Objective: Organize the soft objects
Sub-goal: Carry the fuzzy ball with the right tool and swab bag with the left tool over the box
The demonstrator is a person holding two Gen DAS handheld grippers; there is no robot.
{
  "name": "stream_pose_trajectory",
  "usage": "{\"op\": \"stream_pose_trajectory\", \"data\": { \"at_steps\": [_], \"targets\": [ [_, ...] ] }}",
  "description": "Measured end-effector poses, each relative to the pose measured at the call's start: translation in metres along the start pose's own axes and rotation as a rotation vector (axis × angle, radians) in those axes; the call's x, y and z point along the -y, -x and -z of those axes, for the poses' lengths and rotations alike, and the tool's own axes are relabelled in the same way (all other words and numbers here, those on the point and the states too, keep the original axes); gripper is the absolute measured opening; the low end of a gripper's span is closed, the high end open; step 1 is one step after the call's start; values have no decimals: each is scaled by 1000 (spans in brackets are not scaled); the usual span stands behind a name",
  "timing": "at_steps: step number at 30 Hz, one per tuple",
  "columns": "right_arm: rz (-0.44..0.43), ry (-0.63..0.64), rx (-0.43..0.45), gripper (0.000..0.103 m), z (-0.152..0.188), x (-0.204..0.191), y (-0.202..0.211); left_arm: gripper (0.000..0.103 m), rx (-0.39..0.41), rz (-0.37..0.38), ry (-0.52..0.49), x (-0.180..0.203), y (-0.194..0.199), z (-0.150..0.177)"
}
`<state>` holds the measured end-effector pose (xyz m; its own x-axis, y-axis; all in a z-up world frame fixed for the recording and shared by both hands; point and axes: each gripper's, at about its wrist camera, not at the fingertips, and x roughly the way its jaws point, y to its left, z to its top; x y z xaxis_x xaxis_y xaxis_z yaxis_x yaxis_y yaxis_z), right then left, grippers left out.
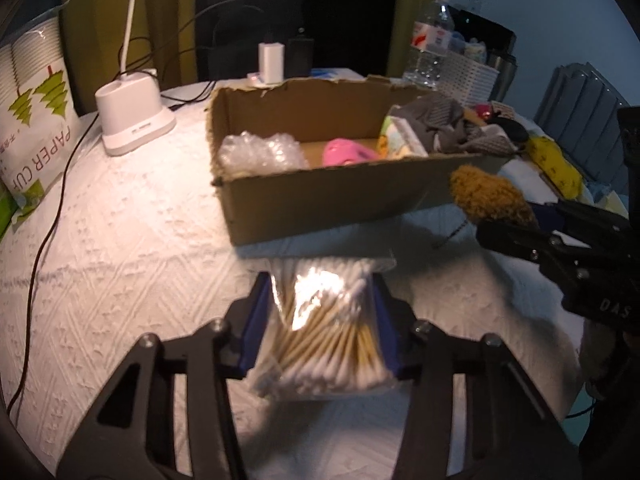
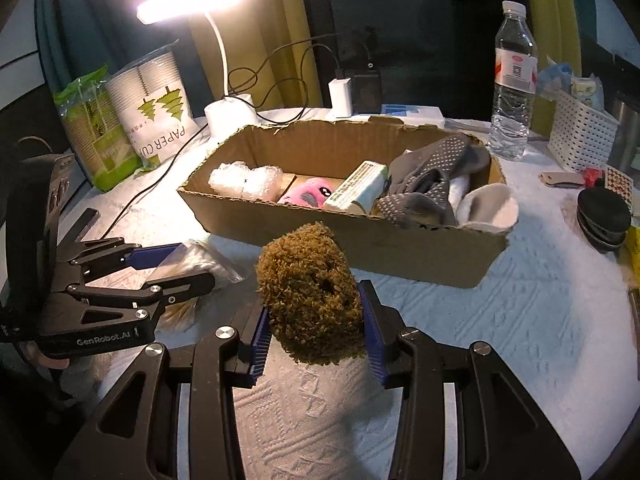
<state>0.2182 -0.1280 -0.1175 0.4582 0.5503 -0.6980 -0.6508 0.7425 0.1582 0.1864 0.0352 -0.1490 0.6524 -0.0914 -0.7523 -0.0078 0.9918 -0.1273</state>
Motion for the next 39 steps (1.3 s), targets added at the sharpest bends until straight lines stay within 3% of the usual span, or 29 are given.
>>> {"op": "stream_pose_trajectory", "data": {
  "at_steps": [18,39],
  "targets": [
    [35,19,60,43,-13,-3,31,48,153,85,38,0,53,-27],
    [68,59,136,43,-54,-1,44,47,280,75,0,-7,74,-69]
  ]
}}
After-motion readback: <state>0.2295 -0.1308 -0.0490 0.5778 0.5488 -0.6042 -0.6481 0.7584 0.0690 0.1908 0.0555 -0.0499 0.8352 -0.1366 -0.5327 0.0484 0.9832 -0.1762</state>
